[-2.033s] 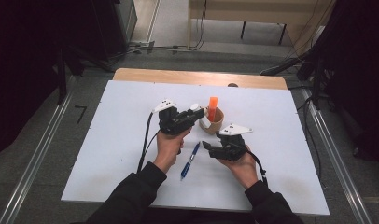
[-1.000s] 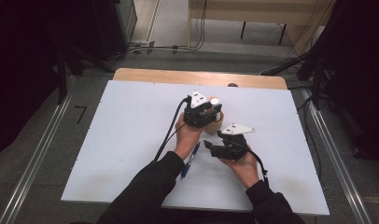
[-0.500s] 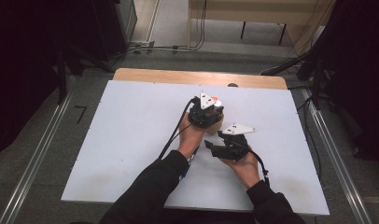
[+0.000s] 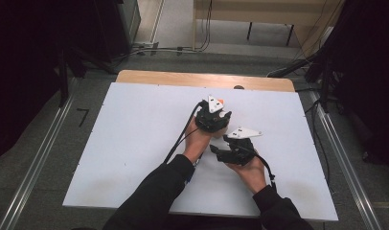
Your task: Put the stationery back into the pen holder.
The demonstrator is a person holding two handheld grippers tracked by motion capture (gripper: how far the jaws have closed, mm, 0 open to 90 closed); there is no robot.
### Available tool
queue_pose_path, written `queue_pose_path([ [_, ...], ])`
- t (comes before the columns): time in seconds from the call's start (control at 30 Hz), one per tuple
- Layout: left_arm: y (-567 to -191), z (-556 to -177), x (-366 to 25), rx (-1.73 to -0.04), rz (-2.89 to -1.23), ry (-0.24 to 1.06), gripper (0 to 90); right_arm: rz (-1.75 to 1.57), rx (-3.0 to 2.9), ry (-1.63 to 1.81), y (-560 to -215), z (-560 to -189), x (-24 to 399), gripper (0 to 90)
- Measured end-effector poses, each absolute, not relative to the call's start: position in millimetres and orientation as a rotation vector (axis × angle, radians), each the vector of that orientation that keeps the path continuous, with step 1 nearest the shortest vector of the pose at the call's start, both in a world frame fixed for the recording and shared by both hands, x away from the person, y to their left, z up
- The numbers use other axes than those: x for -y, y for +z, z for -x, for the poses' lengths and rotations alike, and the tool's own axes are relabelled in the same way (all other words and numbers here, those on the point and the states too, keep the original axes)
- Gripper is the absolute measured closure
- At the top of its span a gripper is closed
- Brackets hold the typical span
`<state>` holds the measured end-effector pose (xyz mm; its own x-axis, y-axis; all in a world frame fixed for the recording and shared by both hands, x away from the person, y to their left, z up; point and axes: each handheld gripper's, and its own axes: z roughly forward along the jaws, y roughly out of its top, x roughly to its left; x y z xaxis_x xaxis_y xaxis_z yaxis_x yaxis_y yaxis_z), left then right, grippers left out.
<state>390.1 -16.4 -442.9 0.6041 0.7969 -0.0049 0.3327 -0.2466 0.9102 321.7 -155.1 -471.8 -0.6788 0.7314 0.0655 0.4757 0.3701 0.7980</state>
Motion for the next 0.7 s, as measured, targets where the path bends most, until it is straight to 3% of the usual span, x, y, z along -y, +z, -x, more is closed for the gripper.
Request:
queue_pose_path([
  [0.43,-428,-374,4,-0.905,-1.801,0.564,43.0,-1.073,-2.334,1.206,-473,-322,155,31.4],
  [0.7,-423,-359,-17,-0.940,-1.766,0.506,38.5,-1.075,-2.333,1.202,-473,-321,155,30.0],
])
